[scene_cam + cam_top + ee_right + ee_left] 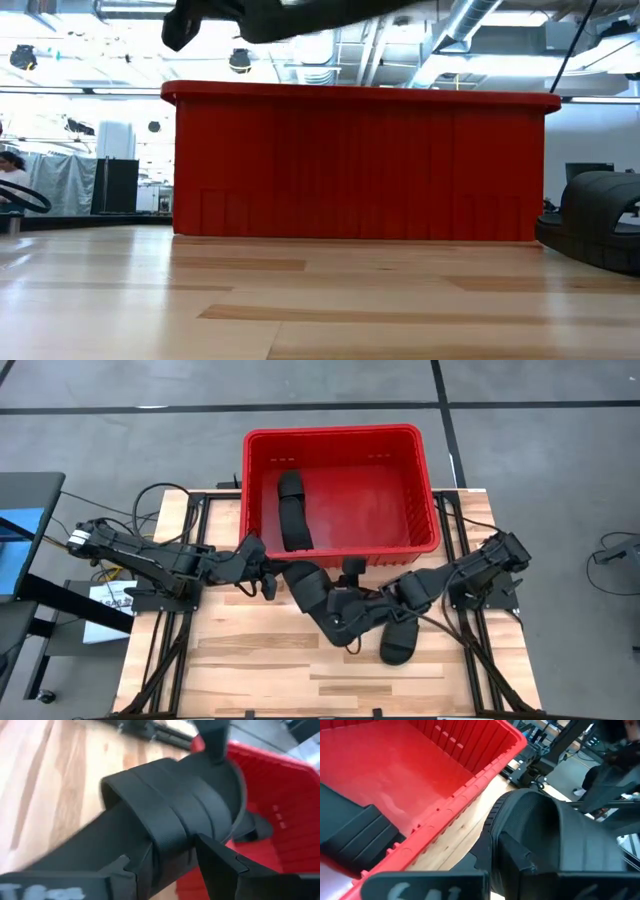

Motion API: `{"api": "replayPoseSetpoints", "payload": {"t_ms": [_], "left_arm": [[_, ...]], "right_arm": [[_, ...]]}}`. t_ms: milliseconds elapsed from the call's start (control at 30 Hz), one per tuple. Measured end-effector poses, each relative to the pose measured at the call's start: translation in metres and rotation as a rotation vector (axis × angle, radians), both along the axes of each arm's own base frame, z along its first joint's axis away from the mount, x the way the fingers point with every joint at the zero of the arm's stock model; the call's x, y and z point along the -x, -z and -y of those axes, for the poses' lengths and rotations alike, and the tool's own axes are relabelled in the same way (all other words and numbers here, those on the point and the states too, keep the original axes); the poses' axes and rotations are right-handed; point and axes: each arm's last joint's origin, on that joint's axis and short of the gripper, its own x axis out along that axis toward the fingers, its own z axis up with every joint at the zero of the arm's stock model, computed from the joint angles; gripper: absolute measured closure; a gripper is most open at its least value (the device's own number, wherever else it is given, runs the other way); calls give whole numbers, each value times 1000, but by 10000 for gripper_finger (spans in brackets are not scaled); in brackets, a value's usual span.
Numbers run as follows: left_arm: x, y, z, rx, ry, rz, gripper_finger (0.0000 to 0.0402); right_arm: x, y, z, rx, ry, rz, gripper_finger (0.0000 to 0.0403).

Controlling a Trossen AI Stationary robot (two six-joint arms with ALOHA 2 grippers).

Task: Pick and place slides into bin
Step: Put the black slides into the red bin

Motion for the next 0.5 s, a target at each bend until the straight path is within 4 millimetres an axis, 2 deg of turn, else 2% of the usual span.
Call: {"api": "replayPoseSetpoints", "payload": {"t_ms": [200,267,367,500], "left_arm": [[0,1,0,0,3,-8,401],[0,1,0,0,3,-12,401],[1,2,0,7,11,-21,401],[1,3,0,22,-9,-22,393]], "right_arm": [[-5,-1,12,14,49,14,299],[-7,-1,17,31,80,23,321],[-8,-1,23,45,106,24,380],[-7,0,23,22,120,19,396]]}}
